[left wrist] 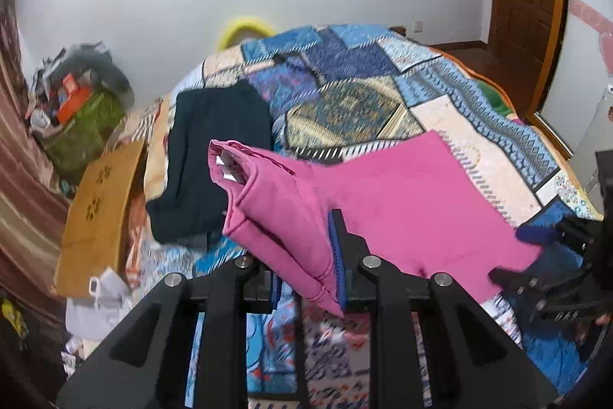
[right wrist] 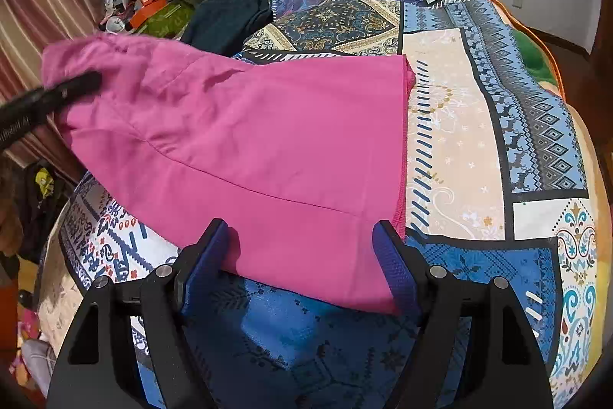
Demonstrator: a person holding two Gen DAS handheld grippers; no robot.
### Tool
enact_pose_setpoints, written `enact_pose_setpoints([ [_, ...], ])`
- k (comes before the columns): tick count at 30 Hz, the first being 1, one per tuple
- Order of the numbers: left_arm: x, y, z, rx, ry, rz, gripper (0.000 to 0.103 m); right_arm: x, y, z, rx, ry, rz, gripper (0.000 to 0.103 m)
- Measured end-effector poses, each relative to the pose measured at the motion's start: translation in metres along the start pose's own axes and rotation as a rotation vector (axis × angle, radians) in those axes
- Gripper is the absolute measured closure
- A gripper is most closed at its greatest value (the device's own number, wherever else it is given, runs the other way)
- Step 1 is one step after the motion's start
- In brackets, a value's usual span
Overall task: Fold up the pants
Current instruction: 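Lift the leg ends with the left gripper, fold them over onto the waistband, release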
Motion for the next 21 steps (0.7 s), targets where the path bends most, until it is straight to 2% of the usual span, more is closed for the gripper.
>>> enact_pose_setpoints([
  [5, 0.028, 0.026, -0.005, -0.082, 0.029, 0.028, 0.083, -0.001, 0.0, -0.001, 0.008, -0.001, 0.011, 0.029],
  [10, 0.049, 0.053, 0.0, -0.238, -0.009, 0.013, 0.085, -0.002, 0.001, 0.0, 0.011, -0.002, 0.019, 0.029],
  [14, 0.056, 0.07, 0.012, -0.359, -0.073, -0.019, 0.085, -0.002, 0.002, -0.001, 0.016, 0.001, 0.029, 0.029],
  [18, 0.052, 0.092, 0.026, -0.496, -0.183, -0.057, 0.085, -0.002, 0.002, -0.001, 0.016, 0.003, 0.031, 0.029],
  [21, 0.047, 0.102, 0.038, -0.533, -0.234, -0.086, 0.086, -0.002, 0.002, -0.001, 0.018, 0.003, 0.035, 0.029],
])
Point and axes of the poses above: each gripper's, at about its wrist camera, not at the fingertips, and z roughly the way its jaws point, y to its right, x to its top, the point moved 7 cm from there along z, roughly the way its jaws point, and after that the axes turned 3 degrees about -y, right-handed, at the moved point
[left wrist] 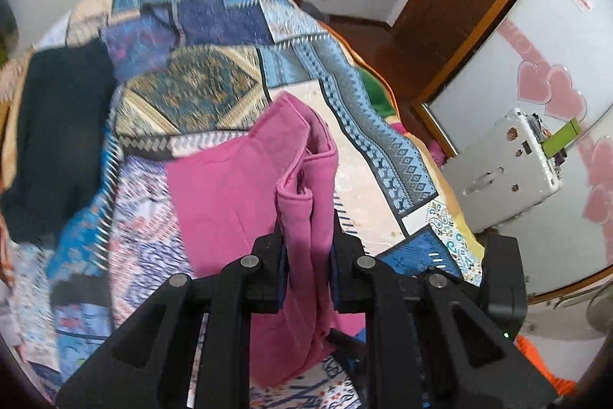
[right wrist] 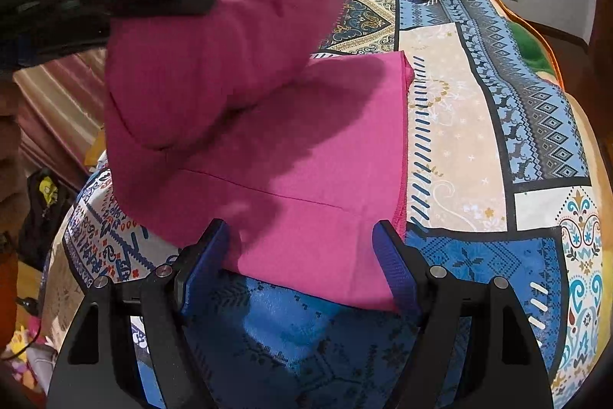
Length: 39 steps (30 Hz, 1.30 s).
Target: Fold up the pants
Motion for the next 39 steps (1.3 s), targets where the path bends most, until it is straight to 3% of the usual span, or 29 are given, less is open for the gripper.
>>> enact_pose_setpoints([
  [5, -0.008, 0.007, 0.014, -0.008, -0.035, 0.008, 0.085, -0.001, 0.001, -0.001, 0.006, 0.001, 0.007, 0.029],
  [8, -0.013, 0.015, 0.011, 0.002, -0.042, 0.057, 0.07, -0.001, 0.002, 0.0, 0.007, 0.001, 0.008, 0.029],
  [10, -0.013, 0.018, 0.006, 0.012, -0.024, 0.085, 0.053, -0.001, 0.001, 0.0, 0.008, 0.001, 0.009, 0.029],
  [18, 0.013, -0.008, -0.018, 0.181, 0.107, 0.143, 0.034, -0.004, 0.004, -0.003, 0.003, -0.005, 0.017, 0.029],
  [22, 0.031, -0.038, -0.01, 0.257, 0.114, 0.164, 0.024, -0.008, 0.009, -0.013, -0.027, 0.002, 0.012, 0.029],
  [31, 0.07, -0.103, 0.069, 0.346, -0.064, 0.172, 0.021, -0.008, 0.033, -0.042, -0.088, 0.066, 0.094, 0.029],
  [39, 0.057, -0.136, 0.146, 0.444, -0.247, 0.218, 0.019, -0.001, 0.041, -0.047, -0.094, 0.095, 0.146, 0.029],
])
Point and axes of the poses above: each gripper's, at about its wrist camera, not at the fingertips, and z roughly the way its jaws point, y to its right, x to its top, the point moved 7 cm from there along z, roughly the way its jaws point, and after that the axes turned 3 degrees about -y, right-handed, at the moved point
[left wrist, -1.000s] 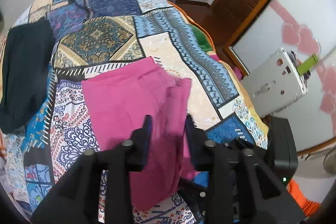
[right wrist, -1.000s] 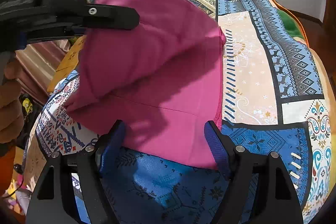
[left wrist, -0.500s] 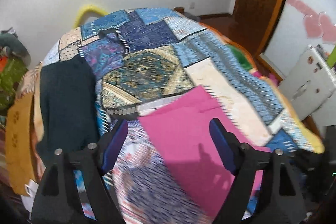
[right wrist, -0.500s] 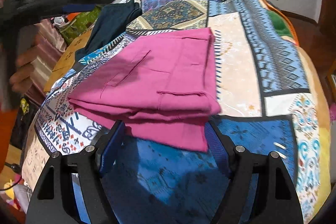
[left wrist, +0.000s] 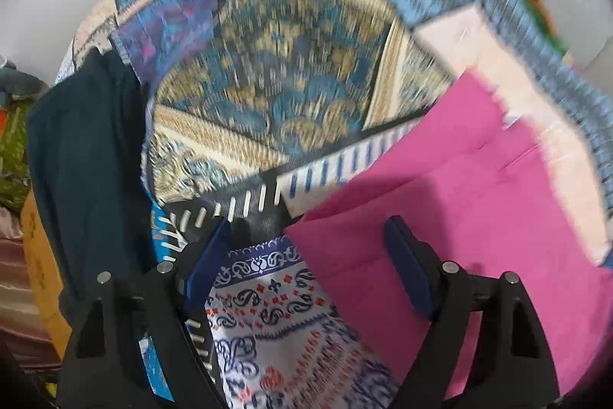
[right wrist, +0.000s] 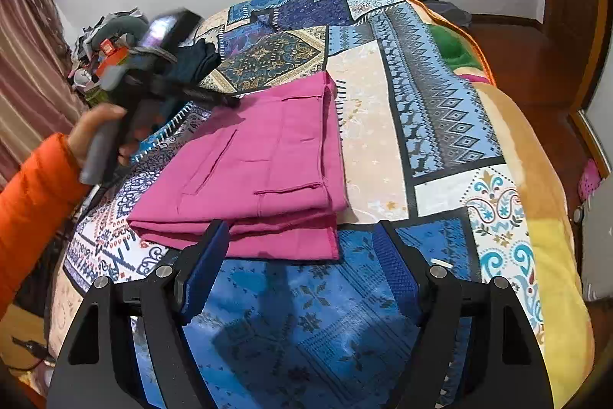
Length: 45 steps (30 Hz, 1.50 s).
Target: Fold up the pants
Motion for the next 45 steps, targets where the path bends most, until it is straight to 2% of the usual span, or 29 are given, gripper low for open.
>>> enact_pose_setpoints([
  [3, -0.006, 0.0, -0.001, 0.054, 0.035, 0.048, 0.018, 0.001, -0.006, 0.003, 0.013, -0.003, -0.007, 0.029],
  [8, -0.023, -0.001, -0.01, 0.121, 0.019, 0.104, 0.018, 0.005, -0.017, 0.005, 0.028, 0.008, -0.019, 0.029],
  [14, -0.057, -0.014, -0.031, 0.101, -0.001, 0.109, 0.018, 0.012, -0.03, 0.009, 0.044, 0.023, -0.052, 0.029],
  [19, -0.085, -0.017, -0.049, 0.118, 0.033, 0.102, 0.018, 0.008, -0.024, 0.03, 0.055, -0.016, -0.032, 0.029],
  [24, -0.103, -0.024, -0.06, 0.028, 0.041, -0.005, 0.018, 0.009, -0.003, 0.058, 0.007, -0.101, -0.032, 0.029],
  [29, -0.12, -0.021, -0.067, -0.082, 0.048, -0.076, 0.018, 0.019, 0.01, 0.065, -0.058, -0.109, -0.082, 0.04],
  [33, -0.126, -0.02, -0.073, -0.13, 0.064, -0.107, 0.019, 0.025, 0.019, 0.074, -0.044, -0.133, -0.064, 0.05],
  [35, -0.13, -0.02, -0.081, -0.147, 0.091, -0.1, 0.028, 0.028, 0.019, 0.072, -0.047, -0.127, -0.068, 0.052],
  [37, -0.13, -0.024, -0.085, -0.137, 0.103, -0.1, 0.054, 0.032, 0.017, 0.064, -0.058, -0.101, -0.083, 0.053],
  [39, -0.131, -0.028, -0.089, -0.148, 0.113, -0.112, 0.064, 0.037, 0.013, 0.056, -0.062, -0.065, -0.1, 0.053],
  [41, -0.129, -0.03, -0.096, -0.172, 0.138, -0.129, 0.066, 0.042, 0.007, 0.05, -0.045, -0.038, -0.113, 0.053],
  [44, -0.124, -0.025, -0.105, -0.2, 0.18, -0.107, 0.066, 0.045, -0.001, 0.056, -0.031, -0.047, -0.13, 0.053],
  [45, -0.123, -0.022, -0.105, -0.21, 0.18, -0.096, 0.066, 0.044, -0.003, 0.059, -0.032, -0.055, -0.139, 0.058],
])
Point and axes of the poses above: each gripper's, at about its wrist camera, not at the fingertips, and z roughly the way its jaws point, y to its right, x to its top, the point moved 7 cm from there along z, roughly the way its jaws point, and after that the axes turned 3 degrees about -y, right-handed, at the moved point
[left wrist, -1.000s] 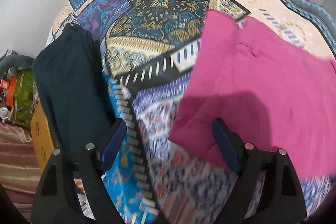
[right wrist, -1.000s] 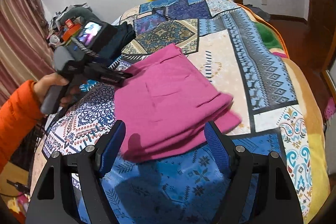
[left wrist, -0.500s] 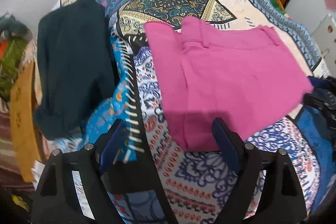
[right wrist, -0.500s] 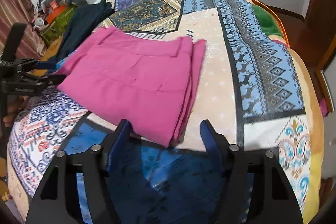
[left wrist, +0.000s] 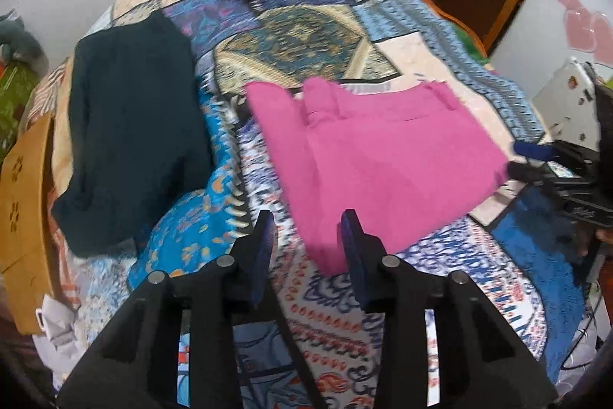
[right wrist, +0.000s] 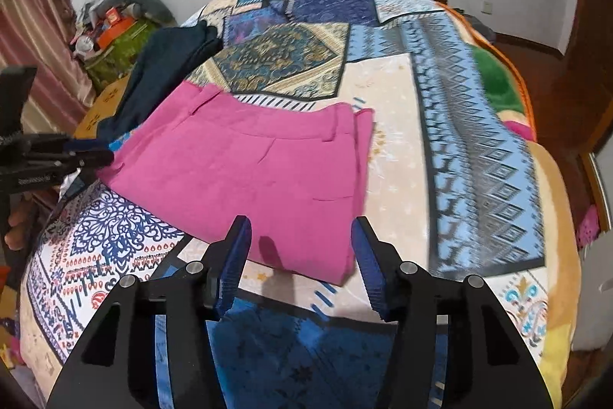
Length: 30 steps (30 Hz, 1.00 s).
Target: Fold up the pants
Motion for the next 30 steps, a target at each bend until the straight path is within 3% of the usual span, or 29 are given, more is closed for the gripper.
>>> enact_pose_setpoints([
  [2, -0.002, 0.006, 0.007, 0.011, -0.018, 0.03, 0.069, -0.002, -0.005, 0.011, 0.004, -0.037, -0.021, 0.067],
  [3, -0.004, 0.008, 0.015, 0.046, -0.042, 0.052, 0.075, -0.005, -0.006, 0.017, 0.012, -0.06, -0.026, 0.071],
  [12, -0.015, -0.002, 0.026, 0.105, -0.059, 0.054, 0.073, -0.017, -0.001, 0.022, 0.005, -0.101, -0.06, 0.073],
  [15, -0.013, -0.006, 0.022, 0.107, -0.061, 0.035, 0.068, -0.018, 0.002, 0.02, 0.007, -0.107, -0.05, 0.073],
  [21, 0.0, -0.02, 0.001, 0.125, -0.025, -0.009, 0.068, -0.014, 0.002, 0.004, -0.025, -0.112, -0.084, 0.072],
  [30, 0.054, -0.013, 0.002, 0.034, 0.027, -0.044, 0.059, 0.032, 0.013, -0.003, -0.028, -0.012, -0.036, 0.066],
])
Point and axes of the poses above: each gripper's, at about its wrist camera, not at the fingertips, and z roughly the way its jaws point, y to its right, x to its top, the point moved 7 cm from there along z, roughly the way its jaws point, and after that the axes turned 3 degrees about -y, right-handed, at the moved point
